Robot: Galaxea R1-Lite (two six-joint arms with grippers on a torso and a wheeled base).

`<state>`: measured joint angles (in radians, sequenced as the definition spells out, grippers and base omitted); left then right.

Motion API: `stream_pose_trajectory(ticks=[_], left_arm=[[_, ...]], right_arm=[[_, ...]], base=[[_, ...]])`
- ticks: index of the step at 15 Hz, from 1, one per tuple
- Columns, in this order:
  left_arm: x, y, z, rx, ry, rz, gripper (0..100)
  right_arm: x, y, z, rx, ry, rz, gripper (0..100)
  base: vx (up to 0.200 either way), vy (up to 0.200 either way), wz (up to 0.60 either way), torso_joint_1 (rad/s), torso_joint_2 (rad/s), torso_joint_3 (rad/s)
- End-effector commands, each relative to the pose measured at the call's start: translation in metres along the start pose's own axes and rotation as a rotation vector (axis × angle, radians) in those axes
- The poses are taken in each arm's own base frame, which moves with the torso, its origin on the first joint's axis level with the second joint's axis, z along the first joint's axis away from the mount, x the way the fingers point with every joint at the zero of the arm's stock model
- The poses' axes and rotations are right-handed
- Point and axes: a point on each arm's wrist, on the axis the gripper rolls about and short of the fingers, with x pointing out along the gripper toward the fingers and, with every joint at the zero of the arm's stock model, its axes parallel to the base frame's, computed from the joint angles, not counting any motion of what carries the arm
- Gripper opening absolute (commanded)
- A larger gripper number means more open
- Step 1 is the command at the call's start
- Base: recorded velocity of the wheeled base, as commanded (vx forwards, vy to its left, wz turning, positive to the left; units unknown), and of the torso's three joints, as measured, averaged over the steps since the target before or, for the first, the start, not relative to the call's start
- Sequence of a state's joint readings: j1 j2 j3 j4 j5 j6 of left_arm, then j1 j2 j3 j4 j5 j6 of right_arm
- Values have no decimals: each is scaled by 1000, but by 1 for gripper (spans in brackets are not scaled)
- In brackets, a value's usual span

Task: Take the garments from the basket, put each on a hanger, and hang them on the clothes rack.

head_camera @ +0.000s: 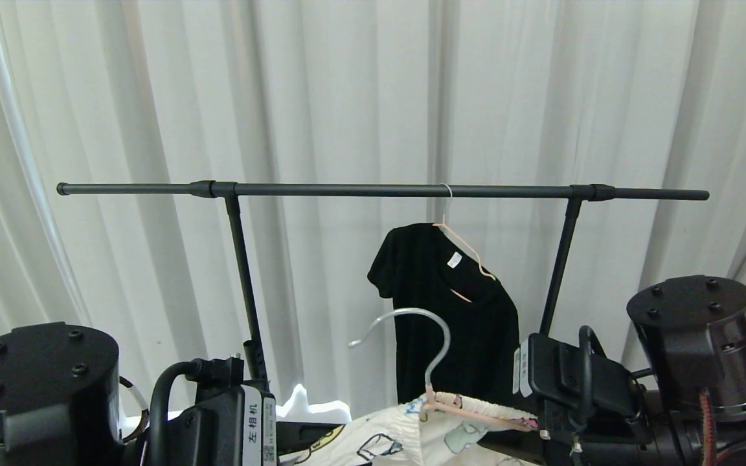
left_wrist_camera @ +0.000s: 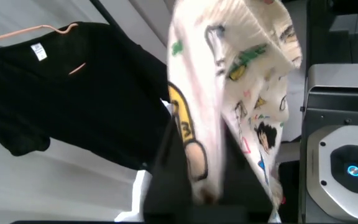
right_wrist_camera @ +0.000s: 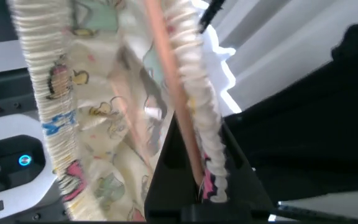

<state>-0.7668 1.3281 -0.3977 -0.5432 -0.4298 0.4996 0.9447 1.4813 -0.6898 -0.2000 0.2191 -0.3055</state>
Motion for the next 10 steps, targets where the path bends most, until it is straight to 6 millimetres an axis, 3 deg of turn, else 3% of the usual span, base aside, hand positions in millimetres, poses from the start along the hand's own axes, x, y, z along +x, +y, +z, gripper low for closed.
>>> stream_pose_trajectory(ticks=[1, 6, 10], left_arm=[[0, 1, 0, -1, 0, 2, 100], [-3, 7, 1, -4, -25, 51, 100], [-23, 24, -35, -130, 101, 213, 100]], right_arm=[[-6, -2, 2, -1, -20, -14, 0], [-20, -19, -2, 40, -36, -101, 0], [-38, -25, -2, 47, -72, -156, 0]], base=[[0, 0, 0, 0, 0, 0], [0, 0, 0, 0, 0, 0], [0, 0, 0, 0, 0, 0]])
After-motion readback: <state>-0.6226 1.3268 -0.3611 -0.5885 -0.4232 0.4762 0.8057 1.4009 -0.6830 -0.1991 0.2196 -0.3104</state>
